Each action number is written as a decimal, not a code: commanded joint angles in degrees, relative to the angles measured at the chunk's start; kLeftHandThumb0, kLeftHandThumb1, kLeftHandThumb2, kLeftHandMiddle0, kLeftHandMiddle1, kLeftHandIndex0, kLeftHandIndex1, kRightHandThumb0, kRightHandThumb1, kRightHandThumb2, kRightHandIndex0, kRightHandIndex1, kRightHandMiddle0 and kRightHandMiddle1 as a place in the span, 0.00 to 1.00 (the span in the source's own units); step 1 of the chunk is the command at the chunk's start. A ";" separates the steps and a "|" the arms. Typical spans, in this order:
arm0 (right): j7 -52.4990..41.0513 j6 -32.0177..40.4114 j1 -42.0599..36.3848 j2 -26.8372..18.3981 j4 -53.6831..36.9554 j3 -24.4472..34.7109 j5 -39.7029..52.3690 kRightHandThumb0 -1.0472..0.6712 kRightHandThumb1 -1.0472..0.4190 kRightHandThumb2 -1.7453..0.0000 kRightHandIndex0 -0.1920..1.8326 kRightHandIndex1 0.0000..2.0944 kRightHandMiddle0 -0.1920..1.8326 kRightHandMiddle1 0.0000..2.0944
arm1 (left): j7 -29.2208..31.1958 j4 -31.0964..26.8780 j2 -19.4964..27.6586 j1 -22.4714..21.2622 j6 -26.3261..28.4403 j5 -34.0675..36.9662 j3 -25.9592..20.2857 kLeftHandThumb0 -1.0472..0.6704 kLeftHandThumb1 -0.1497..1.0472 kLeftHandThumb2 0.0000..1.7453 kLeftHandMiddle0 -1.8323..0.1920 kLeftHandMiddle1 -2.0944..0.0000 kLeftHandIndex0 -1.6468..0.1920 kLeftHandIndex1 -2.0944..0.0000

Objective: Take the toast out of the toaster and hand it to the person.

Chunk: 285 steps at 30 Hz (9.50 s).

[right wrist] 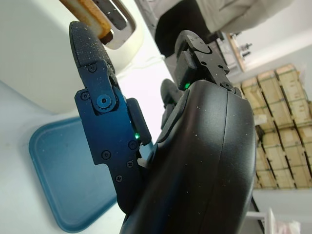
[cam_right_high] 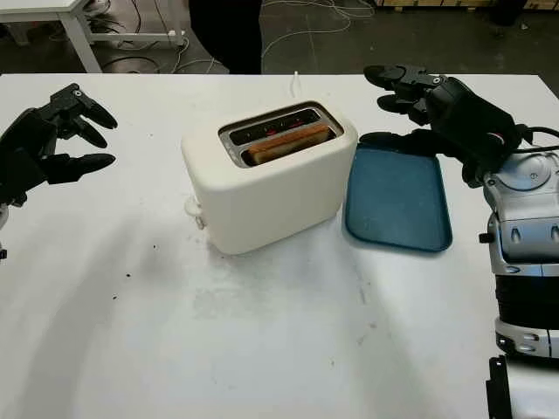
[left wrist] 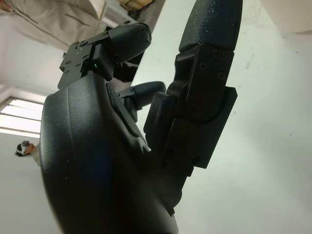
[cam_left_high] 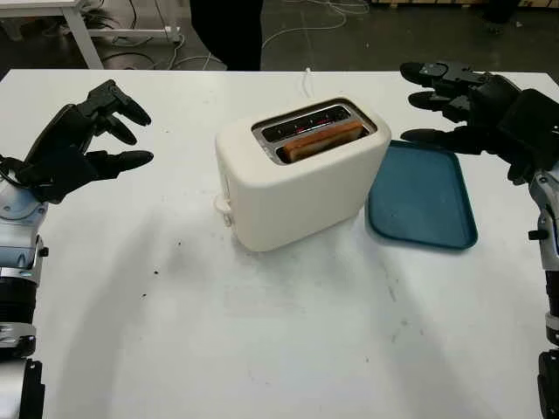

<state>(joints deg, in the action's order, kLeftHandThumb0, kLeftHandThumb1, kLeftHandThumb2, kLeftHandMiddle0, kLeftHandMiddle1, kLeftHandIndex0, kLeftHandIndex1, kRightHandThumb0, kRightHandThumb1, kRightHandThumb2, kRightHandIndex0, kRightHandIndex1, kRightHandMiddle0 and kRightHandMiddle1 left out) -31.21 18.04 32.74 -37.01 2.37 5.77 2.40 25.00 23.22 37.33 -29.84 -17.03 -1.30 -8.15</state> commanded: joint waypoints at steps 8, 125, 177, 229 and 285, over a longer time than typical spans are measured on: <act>0.51 -0.39 -0.08 -0.09 -0.22 -0.05 -0.27 0.20 0.16 1.00 0.10 0.28 0.25 0.00 | 0.10 0.15 0.47 -0.36 -0.46 -0.06 0.08 0.00 0.89 0.13 0.85 0.20 0.85 0.24; 0.60 0.86 0.48 0.57 -0.66 0.00 0.02 0.22 0.17 1.00 0.10 0.28 0.25 0.00 | -0.13 0.08 0.44 -0.13 -0.89 0.30 -0.14 0.00 0.89 0.13 0.86 0.20 0.86 0.25; 0.18 -0.45 0.28 -0.03 -0.69 -0.67 -1.05 0.20 0.16 1.00 0.10 0.29 0.26 0.00 | -0.78 -0.23 0.25 0.14 -1.09 0.15 -0.26 0.00 0.89 0.14 0.86 0.20 0.86 0.24; 0.42 0.45 1.08 0.22 -0.54 -0.73 -0.56 0.21 0.17 1.00 0.10 0.28 0.25 0.00 | -0.97 -0.66 0.20 0.01 -0.44 0.26 -0.31 0.00 0.89 0.14 0.85 0.21 0.85 0.26; 0.14 0.35 0.98 0.08 -0.31 -0.80 -0.78 0.20 0.17 1.00 0.10 0.30 0.26 0.00 | -1.32 -0.85 0.08 0.07 -0.25 0.49 -0.29 0.00 0.89 0.13 0.85 0.21 0.85 0.26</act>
<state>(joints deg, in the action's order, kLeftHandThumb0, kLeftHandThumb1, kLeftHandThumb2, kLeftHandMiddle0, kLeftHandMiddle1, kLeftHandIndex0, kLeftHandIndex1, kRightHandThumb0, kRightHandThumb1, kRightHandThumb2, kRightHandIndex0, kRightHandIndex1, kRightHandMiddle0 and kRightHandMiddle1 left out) -30.94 18.64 33.39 -36.62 2.27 4.90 1.43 23.94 23.09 37.32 -29.84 -17.10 -0.90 -8.22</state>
